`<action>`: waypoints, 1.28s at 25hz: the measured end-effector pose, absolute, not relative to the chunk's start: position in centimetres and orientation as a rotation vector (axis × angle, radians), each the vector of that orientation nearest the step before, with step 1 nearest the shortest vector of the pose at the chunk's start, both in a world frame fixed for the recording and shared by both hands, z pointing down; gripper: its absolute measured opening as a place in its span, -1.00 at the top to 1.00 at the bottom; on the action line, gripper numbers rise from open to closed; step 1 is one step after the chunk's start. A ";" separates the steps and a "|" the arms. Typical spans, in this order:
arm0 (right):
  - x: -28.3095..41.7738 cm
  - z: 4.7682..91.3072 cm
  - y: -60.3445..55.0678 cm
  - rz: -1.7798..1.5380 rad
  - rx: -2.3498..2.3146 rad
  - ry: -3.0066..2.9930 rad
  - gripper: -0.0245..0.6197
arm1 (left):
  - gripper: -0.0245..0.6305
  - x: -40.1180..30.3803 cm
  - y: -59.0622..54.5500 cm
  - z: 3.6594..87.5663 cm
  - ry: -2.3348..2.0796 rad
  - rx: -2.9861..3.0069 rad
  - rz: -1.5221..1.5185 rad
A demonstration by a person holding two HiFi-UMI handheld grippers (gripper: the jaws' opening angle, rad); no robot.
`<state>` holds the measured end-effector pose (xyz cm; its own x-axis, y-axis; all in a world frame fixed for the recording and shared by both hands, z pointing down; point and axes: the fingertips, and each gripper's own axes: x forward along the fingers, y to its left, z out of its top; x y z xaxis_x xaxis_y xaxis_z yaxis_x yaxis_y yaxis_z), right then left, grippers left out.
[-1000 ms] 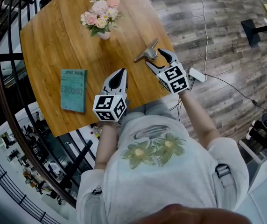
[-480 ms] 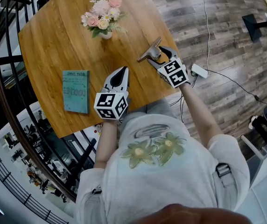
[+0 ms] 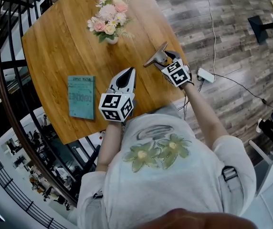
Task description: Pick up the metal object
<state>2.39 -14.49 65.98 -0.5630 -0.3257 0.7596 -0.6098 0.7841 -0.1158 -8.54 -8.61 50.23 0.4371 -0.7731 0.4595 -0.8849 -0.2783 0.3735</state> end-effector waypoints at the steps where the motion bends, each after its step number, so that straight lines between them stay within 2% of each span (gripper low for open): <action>1: 2.4 66.2 -14.5 0.486 0.690 -2.196 0.04 | 0.88 -8.5 -8.8 50.1 -1.385 2.114 0.249; 32: 2.6 70.8 -14.8 0.480 0.671 -2.077 0.04 | 0.88 -9.5 -9.3 52.3 -1.377 2.058 0.262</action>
<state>2.56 -14.84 70.76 -0.4707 -0.2819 0.8360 -0.6204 0.7795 -0.0865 -9.53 -9.32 52.32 0.4312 -0.7566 0.4916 -0.8843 -0.2460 0.3969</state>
